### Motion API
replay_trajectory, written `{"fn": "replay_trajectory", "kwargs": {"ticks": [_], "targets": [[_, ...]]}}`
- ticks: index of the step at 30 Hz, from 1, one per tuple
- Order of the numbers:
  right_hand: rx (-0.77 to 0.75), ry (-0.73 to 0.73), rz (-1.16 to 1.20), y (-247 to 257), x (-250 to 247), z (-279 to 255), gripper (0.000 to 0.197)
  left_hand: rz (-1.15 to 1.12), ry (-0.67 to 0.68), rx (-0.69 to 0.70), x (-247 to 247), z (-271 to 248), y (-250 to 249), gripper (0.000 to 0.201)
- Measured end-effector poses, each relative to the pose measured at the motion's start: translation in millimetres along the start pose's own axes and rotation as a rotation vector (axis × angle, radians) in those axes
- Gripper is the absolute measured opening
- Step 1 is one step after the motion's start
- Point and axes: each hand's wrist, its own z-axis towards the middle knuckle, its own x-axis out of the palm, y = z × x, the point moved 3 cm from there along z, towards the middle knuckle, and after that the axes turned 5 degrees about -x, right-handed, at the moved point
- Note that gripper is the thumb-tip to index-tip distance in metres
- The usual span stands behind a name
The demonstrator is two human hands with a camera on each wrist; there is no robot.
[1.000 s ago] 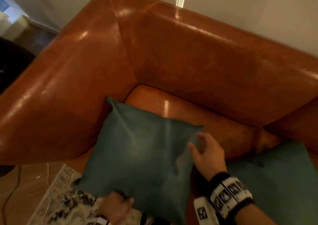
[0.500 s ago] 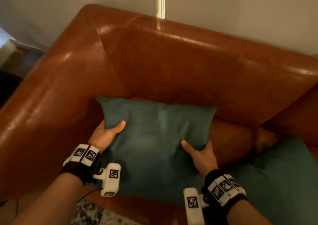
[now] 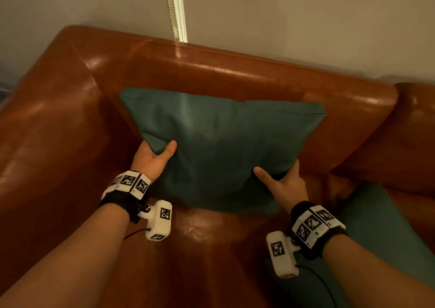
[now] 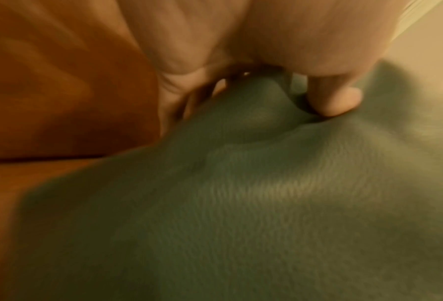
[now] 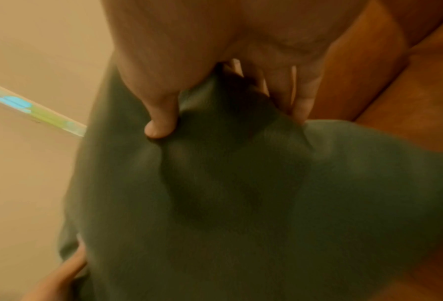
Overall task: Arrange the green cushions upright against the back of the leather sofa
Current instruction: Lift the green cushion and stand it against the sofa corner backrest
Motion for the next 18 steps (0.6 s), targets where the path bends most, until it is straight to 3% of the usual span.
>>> {"fn": "replay_trajectory", "kwargs": {"ticks": [7,9,12,15,18], "targets": [[0.092,0.066,-0.029,-22.8,4.2,0.8,0.111,0.046,0.143,-0.046,6.2,0.6,1.7,0.06],[0.095,0.081,-0.03,-25.5,-0.1,4.2,0.113,0.026,0.102,-0.059,3.1,-0.5,5.1,0.064],[0.089,0.139,-0.037,-32.0,-14.3,1.0,0.113,0.016,-0.074,-0.097,-4.6,-14.3,22.3,0.082],[0.102,0.16,-0.139,-54.8,-52.8,-12.5,0.1,-0.11,-0.206,-0.4,1.1,-59.0,65.5,0.092],[0.098,0.077,-0.231,-99.5,-125.3,-30.4,0.08,0.115,-0.05,-0.704,43.1,-134.0,111.0,0.081]]}}
